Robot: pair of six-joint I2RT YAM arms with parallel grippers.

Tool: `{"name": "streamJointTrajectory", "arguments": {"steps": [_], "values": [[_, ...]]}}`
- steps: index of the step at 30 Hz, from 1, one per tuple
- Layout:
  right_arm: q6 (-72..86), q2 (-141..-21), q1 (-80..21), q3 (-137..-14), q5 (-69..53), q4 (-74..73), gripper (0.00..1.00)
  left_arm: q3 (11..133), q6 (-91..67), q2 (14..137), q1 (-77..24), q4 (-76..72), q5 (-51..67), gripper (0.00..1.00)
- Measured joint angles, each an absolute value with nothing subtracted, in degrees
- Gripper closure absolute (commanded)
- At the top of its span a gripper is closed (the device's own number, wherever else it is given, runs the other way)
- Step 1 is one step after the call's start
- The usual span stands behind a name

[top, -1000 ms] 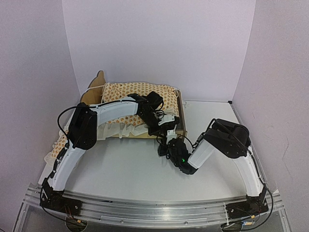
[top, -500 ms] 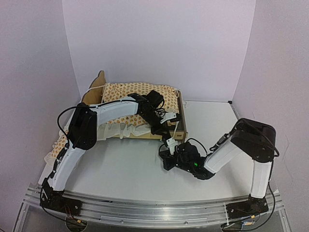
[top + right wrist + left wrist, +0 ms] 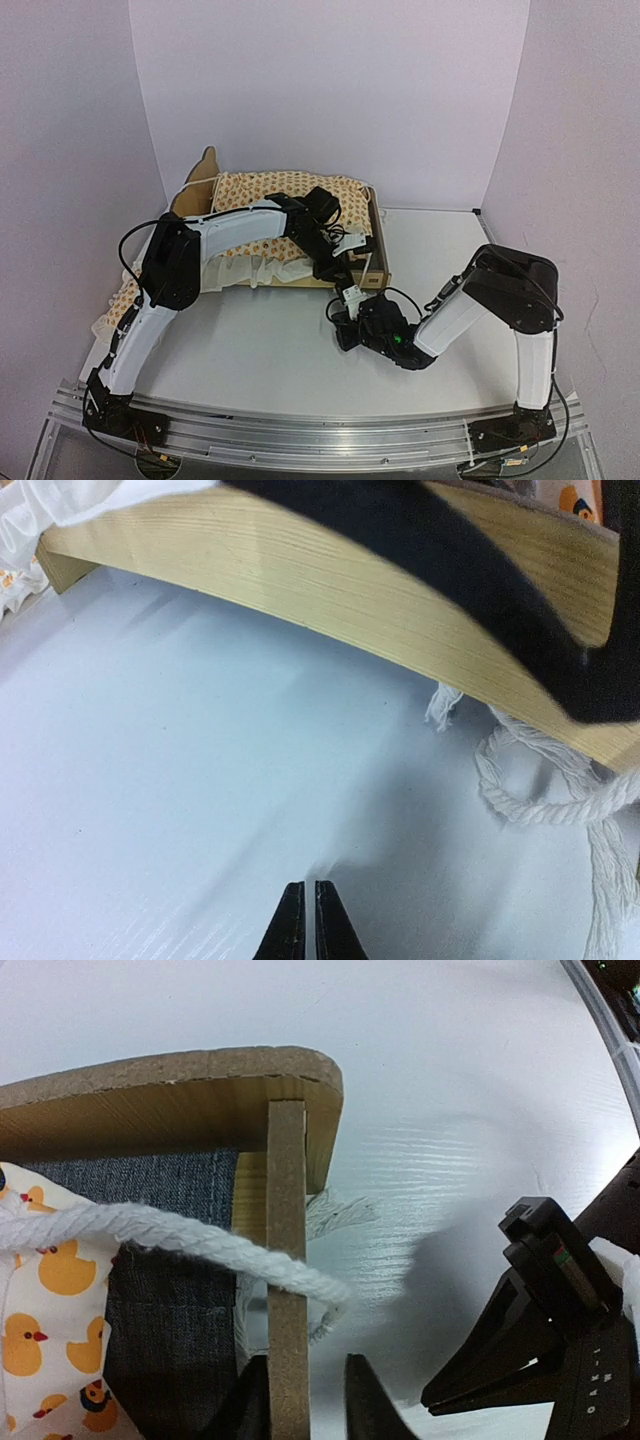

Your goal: Set up the pet bed

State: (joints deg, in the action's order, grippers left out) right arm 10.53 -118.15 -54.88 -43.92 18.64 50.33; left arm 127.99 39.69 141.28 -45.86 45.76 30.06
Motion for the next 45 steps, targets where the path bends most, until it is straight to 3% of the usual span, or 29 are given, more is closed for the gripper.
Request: {"name": "streamJointTrajectory", "arguments": {"steps": [5,7,11,15,22,32,33,35,36,45], "values": [[10.5,-118.2,-54.4,-43.9,18.9,50.9,0.91,127.1,42.8,141.3,-46.1,47.7,27.8,0.62],[10.6,-118.2,-54.3,-43.9,19.0,51.0,0.89,127.0,44.1,141.3,-46.1,48.3,26.6,0.64],[10.4,-118.2,-54.3,-44.0,19.0,51.0,0.81,127.0,46.9,141.3,-46.2,49.6,24.8,0.74],[10.5,-118.2,-53.9,-45.0,19.4,51.1,0.74,126.8,48.3,141.2,-46.3,49.4,22.8,0.99],[10.2,-119.9,-52.3,-47.4,19.6,53.3,0.58,127.3,44.3,141.1,-45.9,50.7,23.6,1.0],[7.7,-124.6,-51.0,-49.0,23.3,59.2,0.43,129.4,41.4,141.1,-45.8,52.1,25.1,1.0],[7.7,-125.0,-50.9,-49.2,23.9,59.5,0.39,129.4,41.1,141.1,-45.7,52.1,25.5,1.0],[7.7,-125.5,-50.8,-49.3,25.0,60.6,0.18,129.4,40.5,141.1,-45.6,52.0,26.0,1.0],[7.7,-125.6,-50.8,-49.0,25.3,61.7,0.12,129.4,40.2,141.1,-45.6,52.0,26.3,1.0],[5.3,-125.5,-51.7,-45.3,28.1,68.7,0.11,131.1,35.9,141.1,-46.2,51.6,26.8,1.0]]}}
